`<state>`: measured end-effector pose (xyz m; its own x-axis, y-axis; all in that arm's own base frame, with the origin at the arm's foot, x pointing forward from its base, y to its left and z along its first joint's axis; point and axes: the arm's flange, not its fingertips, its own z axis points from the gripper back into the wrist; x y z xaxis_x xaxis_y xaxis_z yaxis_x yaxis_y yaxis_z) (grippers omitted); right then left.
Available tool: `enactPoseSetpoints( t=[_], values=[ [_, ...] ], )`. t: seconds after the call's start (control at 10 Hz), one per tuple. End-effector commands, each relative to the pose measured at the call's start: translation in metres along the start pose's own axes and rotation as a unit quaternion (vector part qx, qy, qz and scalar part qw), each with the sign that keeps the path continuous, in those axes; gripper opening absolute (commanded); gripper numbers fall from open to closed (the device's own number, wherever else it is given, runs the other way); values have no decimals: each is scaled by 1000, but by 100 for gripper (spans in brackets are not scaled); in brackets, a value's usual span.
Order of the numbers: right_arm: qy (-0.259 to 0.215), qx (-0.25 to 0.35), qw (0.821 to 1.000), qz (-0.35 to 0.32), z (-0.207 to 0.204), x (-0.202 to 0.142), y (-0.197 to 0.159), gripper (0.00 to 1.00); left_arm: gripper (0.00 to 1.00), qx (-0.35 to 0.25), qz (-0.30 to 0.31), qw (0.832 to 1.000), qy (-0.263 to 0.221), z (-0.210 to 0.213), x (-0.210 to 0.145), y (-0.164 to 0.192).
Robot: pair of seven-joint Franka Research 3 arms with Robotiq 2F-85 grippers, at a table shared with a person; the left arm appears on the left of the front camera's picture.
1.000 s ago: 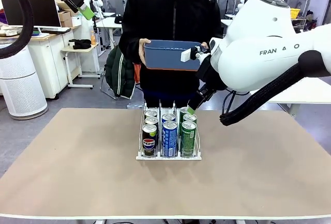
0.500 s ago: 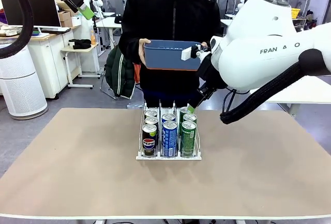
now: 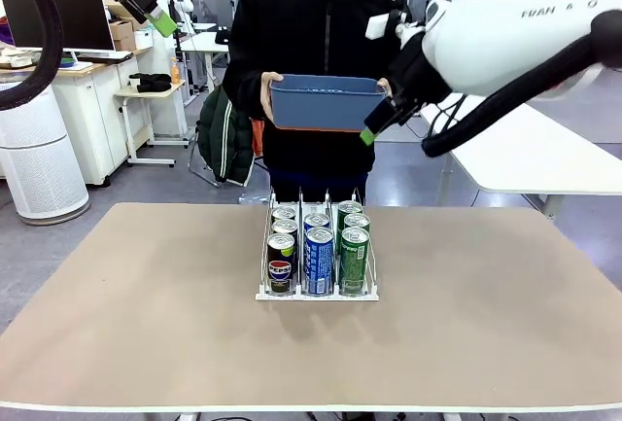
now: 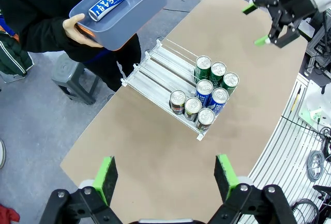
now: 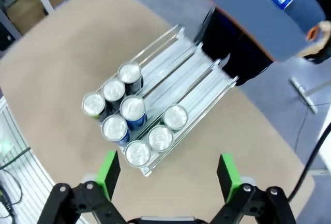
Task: Fill the beverage cans into the dispenser.
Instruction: Pick up the Ionic drink handed by the human.
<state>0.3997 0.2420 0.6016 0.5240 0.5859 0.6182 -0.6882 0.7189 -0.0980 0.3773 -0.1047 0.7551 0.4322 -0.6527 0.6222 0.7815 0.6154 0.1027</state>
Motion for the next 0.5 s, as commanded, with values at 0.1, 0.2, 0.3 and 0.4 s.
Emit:
enactPoseSetpoints(
  t=[0.1,0.2,0.3,0.4],
  values=[
    [-27,6,1000,3,37,19,-20,100,100,-2,-1,1000,1,0,-2,0],
    [-41,17,999,-1,53,30,-26,100,100,-2,-1,1000,1,0,-2,0],
    [-51,23,998,-4,66,39,-32,100,100,-2,-1,1000,1,0,-2,0],
    [-52,42,998,-7,80,47,-41,100,100,-2,-1,1000,1,0,-2,0]
  ],
)
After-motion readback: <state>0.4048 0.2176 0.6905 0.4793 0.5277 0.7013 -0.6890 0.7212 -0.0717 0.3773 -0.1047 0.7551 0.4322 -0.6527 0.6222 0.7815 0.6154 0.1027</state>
